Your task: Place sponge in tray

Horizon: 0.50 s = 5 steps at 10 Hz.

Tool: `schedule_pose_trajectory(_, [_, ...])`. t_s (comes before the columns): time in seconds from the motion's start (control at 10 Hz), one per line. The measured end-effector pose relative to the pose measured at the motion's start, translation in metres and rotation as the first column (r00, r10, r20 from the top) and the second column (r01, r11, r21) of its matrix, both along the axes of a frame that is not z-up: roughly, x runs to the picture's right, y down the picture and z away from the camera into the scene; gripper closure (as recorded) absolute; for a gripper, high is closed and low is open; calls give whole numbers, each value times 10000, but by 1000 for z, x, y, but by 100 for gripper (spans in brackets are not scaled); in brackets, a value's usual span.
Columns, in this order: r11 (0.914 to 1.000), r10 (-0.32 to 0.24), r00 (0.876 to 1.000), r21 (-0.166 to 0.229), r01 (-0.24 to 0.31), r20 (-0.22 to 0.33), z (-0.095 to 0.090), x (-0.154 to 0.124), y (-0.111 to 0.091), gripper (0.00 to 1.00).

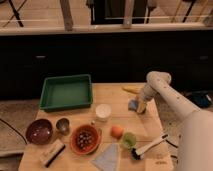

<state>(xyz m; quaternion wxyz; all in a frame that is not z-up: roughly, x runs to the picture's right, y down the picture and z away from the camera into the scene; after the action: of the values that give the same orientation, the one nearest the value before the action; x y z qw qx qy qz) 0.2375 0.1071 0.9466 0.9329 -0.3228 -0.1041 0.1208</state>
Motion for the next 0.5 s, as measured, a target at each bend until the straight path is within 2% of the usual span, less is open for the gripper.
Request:
schedule_pose_trajectory(0.1, [10000,6,10000,25,-6,7,0,0,-1,64])
schedule_pose_trajectory(0.2, [10000,-15,10000,27,15,6,0,0,-1,79])
schedule_pose_trajectory(0.3, [10000,-53,10000,1,53,11,-1,0,-2,89])
schedule_pose_trajectory(0.5, [10000,-75,10000,-16,75,17,-1,0,-2,100])
